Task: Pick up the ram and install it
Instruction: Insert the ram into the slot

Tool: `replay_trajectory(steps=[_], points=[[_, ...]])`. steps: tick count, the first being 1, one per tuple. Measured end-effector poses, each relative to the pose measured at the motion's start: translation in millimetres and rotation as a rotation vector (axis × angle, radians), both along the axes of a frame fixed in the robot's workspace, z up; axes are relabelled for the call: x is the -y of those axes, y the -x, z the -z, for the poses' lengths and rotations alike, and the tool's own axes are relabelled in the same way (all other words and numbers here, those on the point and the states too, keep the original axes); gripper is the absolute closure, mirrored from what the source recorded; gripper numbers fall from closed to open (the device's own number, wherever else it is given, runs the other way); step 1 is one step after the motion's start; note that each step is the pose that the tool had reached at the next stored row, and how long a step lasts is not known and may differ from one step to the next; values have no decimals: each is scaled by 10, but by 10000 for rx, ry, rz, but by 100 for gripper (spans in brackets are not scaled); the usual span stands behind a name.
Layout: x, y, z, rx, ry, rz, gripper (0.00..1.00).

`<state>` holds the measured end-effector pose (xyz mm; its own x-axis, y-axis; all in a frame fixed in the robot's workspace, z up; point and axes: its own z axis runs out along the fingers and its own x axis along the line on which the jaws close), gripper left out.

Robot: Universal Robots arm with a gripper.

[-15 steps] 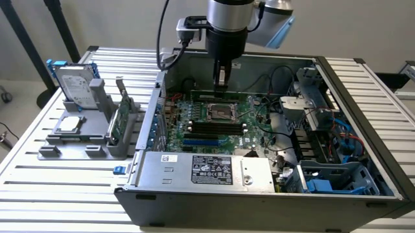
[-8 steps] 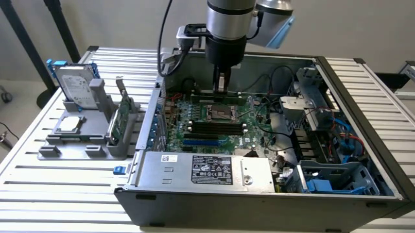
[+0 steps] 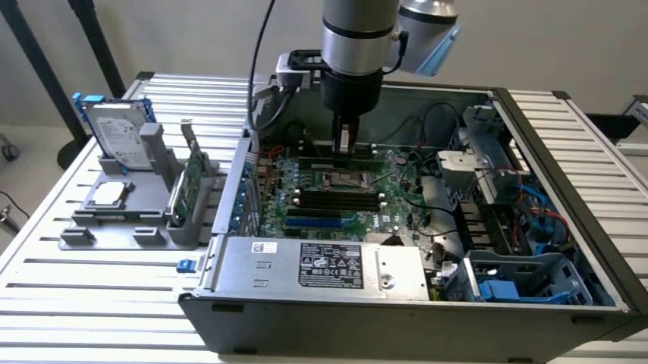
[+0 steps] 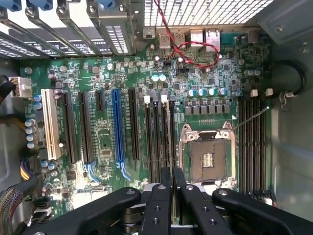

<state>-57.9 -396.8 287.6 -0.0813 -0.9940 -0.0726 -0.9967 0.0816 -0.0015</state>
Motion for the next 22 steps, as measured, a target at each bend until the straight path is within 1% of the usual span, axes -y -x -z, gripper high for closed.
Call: replay_trajectory(steps=[5,10,12,14,15,18,19,20,22], points=[[34,0,80,-1,22,0,86],[88,-1,151,1,44,0,86],[113,-2,173,1,66,1,86],[132,-6,188,1,109,1,86],[135,-8,193,0,149,1,86],[136,-19,208,-1,324,1,86],[136,-25,217,0,365,-1,86],[136,-28,231,0,382,0,86],[137,-30,266,0,391,0,86]])
